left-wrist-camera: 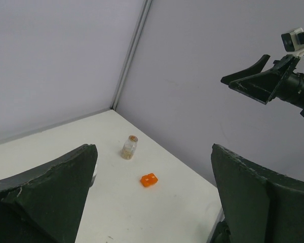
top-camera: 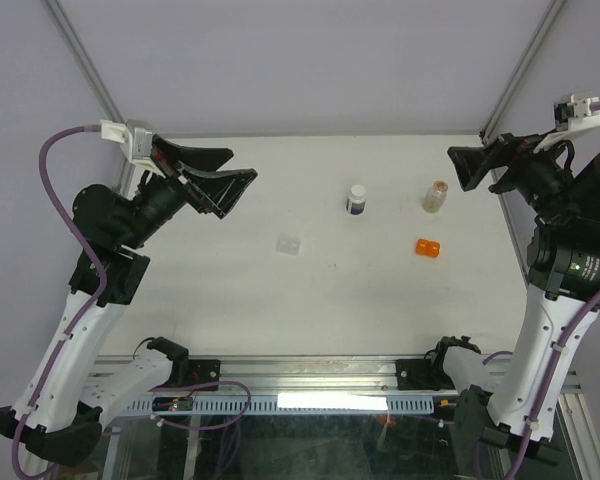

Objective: Sort the pills into containers
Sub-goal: Reset both arms

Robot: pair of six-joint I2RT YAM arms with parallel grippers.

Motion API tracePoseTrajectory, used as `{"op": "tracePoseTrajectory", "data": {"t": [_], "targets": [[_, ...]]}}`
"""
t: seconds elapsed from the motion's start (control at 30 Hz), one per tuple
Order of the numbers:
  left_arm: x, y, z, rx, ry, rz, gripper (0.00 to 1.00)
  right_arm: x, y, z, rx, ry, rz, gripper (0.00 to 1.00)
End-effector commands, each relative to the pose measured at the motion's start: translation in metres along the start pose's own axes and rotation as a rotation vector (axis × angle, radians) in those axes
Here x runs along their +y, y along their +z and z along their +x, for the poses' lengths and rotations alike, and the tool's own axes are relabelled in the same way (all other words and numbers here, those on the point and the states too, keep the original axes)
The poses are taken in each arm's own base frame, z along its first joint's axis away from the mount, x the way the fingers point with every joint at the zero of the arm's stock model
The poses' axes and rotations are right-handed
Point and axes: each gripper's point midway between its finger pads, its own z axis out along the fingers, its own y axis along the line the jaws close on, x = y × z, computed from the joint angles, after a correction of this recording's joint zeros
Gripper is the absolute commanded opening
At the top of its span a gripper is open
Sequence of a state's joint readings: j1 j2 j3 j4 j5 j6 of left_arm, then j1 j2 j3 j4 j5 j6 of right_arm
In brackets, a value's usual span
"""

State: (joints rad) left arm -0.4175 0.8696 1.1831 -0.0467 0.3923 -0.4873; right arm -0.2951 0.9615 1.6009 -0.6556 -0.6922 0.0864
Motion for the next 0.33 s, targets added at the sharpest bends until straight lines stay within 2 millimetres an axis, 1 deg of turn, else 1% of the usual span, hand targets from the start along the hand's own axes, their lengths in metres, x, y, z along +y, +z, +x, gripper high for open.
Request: {"op": "tracePoseTrajectory", "data": {"t": [0.0, 0.17, 0.3], "targets": [[-0.001, -0.002, -0.003, 0.006, 0.018, -0.007, 0.99, 0.005, -0.009, -0.012, -0.031, 0.012, 0.028, 0.99], [0.006, -0.001, 0.008, 0.031, 0.028, -0.014, 0.99, 0.007, -0.006, -0.006, -0.016, 0.019, -0.007, 0.99], [0.007, -0.001, 0.012, 0.037, 0.028, -0.007, 0.99, 0.006, -0.001, -0.002, -0.008, 0.024, -0.025, 0.99]]}}
